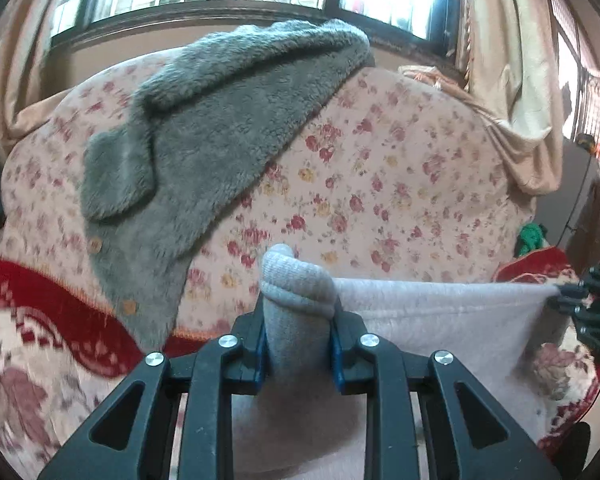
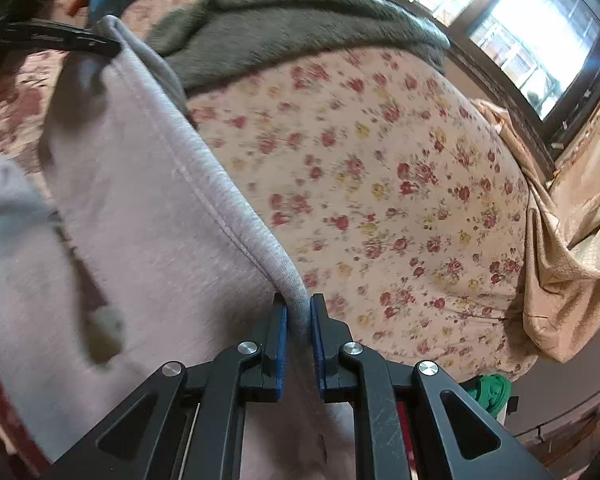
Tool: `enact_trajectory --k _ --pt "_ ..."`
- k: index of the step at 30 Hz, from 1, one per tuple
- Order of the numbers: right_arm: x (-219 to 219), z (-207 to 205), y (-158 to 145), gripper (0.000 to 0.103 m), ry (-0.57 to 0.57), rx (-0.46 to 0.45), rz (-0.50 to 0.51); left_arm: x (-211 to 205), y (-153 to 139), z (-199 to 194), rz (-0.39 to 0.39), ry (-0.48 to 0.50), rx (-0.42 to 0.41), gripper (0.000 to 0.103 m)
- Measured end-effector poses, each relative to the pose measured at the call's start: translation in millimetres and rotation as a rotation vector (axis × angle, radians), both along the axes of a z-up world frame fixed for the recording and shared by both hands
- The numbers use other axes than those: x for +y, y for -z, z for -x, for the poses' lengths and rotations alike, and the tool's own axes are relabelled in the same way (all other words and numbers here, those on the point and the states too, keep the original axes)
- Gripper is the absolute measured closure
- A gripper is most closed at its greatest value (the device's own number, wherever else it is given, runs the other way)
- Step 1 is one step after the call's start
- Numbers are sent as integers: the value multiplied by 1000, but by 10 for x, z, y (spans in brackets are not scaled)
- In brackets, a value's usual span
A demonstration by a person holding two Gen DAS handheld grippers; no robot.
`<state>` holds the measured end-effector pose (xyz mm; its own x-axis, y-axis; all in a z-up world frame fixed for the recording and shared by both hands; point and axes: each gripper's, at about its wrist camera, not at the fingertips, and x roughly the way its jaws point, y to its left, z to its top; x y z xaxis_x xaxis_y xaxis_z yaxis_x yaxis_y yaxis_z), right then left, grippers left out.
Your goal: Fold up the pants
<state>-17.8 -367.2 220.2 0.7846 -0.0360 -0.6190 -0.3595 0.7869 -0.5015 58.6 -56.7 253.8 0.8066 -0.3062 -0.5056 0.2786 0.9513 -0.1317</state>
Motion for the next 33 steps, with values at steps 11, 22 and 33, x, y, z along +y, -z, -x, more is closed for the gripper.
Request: enact_trajectory --k 11,22,33 --pt "355 1241 1075 93 -85 257 -187 495 1128 1386 52 -61 88 79" --pt "356 1467 1979 91 -17 377 -252 739 1677 1929 188 -145 215 40" --pt "290 1603 1489 30 -80 368 -370 1058 1190 1520 240 -200 172 3"
